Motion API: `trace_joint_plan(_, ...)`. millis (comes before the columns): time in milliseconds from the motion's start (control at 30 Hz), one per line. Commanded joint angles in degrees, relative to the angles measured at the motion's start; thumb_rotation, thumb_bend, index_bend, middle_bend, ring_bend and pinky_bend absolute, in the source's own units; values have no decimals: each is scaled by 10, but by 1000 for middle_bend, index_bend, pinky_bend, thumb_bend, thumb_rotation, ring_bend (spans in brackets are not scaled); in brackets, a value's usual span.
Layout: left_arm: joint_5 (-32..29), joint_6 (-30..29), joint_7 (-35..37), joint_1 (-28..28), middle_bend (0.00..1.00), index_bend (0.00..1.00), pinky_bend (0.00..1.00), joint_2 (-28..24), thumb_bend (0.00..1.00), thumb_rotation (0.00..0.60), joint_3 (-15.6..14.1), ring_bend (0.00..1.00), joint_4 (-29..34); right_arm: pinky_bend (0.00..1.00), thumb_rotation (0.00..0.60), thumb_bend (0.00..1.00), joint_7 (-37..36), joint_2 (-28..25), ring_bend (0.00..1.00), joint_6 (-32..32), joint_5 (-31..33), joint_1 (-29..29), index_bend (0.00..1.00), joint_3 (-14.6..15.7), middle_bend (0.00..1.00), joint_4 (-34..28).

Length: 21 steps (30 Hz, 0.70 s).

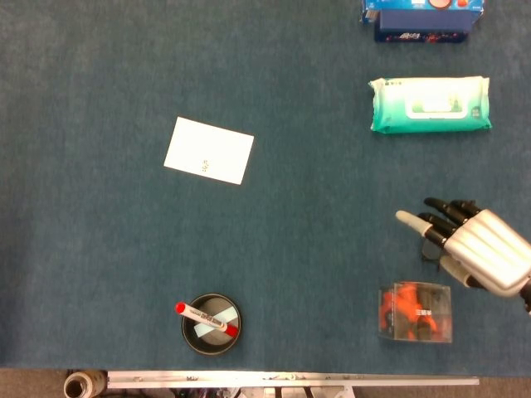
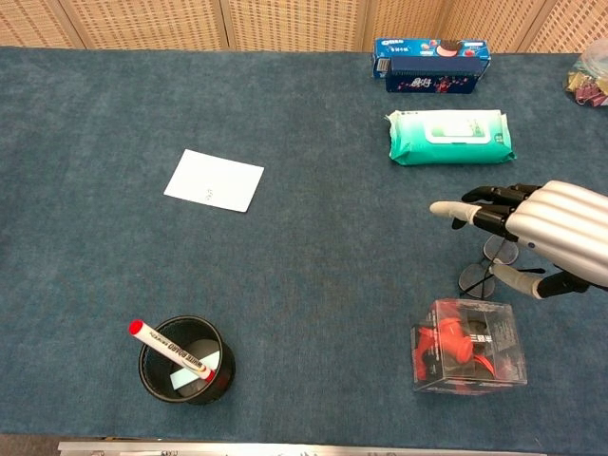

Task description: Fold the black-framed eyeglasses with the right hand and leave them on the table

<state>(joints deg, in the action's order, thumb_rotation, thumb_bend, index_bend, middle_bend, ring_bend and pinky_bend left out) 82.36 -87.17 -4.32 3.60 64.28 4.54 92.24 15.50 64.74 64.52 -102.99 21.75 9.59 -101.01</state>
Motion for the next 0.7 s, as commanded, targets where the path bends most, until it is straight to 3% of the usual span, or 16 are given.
trace_joint_plan(33,-1,1,-1,0,535,559,530,0,243,600,0,393,0,272,600,411,1,3,130,3,7,-4,14,-3,282,9)
trace_joint_plan(700,-2,4,-2,1,536,559,530,1,243,600,-1,393,0,272,600,411,-11,41,130,-7,69,-17,14,-27,282,96)
